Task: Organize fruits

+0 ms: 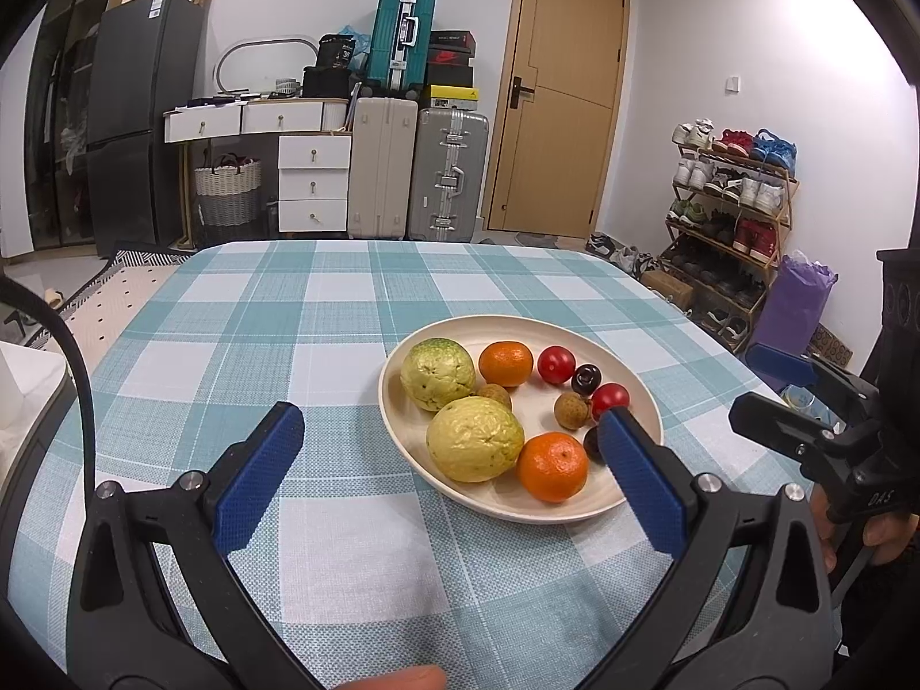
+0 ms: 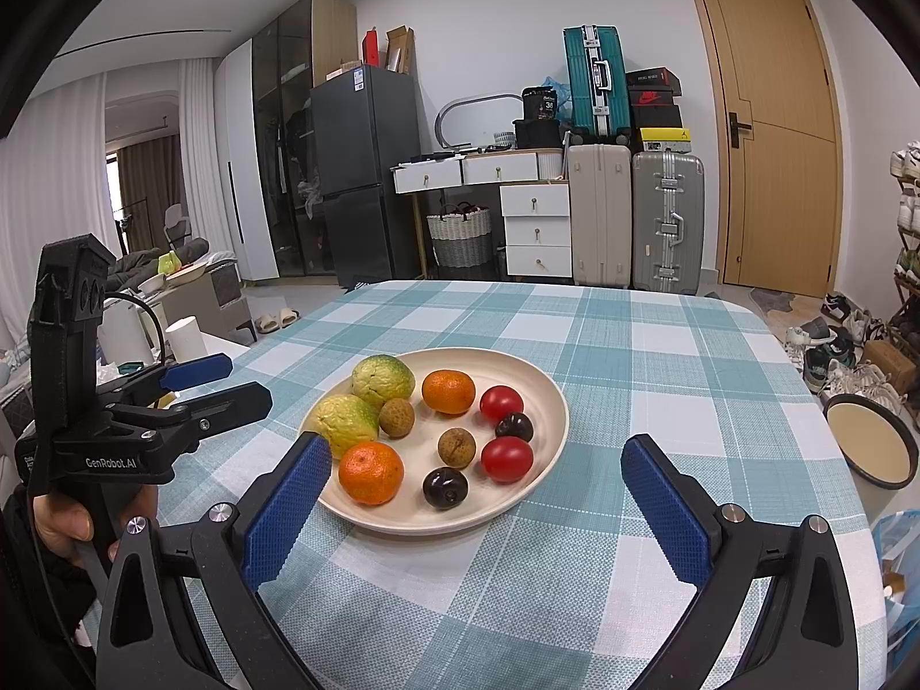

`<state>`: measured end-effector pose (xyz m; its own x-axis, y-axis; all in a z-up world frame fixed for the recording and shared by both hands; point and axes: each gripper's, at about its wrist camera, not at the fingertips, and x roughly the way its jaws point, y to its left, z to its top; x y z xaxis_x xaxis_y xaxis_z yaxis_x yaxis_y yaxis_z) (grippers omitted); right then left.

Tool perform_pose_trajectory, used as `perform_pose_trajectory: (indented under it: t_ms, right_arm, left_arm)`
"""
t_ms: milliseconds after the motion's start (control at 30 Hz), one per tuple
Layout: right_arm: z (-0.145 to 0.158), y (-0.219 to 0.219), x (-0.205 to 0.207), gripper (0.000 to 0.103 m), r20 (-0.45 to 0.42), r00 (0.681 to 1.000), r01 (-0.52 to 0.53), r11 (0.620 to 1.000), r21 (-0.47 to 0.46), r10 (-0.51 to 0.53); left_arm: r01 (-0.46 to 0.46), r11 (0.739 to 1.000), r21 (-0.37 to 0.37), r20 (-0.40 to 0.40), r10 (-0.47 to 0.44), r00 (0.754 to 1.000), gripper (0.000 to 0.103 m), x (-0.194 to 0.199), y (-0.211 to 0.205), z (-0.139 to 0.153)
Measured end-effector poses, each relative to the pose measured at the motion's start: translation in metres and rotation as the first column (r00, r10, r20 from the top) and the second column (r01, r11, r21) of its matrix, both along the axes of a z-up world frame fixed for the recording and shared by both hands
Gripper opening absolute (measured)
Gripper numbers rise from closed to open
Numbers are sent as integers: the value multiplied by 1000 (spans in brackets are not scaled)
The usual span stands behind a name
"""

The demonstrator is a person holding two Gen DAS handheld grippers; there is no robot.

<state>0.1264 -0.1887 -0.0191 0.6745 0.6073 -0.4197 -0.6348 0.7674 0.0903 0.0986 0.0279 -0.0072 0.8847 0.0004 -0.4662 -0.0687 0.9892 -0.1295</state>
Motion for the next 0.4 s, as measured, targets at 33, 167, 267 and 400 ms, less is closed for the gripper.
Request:
perform_pose_trajectory:
  t_ms: [33,167,267,400]
  right_arm:
    - [0,0,0,103,0,1000,-1,1000,0,1]
    - [0,0,0,103,0,1000,-1,1000,0,1]
    - [0,0,0,103,-1,1000,-1,1000,0,1]
    - [0,0,0,103,0,1000,-1,1000,0,1]
  left_arm:
    - [0,1000,0,0,0,1000,102,0,0,0]
    - [7,1000,4,3,-7,1000,102,2,-2,0]
    - [13,1000,8,6,-13,1000,102,3,-5,1]
    - [12,1000,7,6,-12,1000,102,3,-6,1]
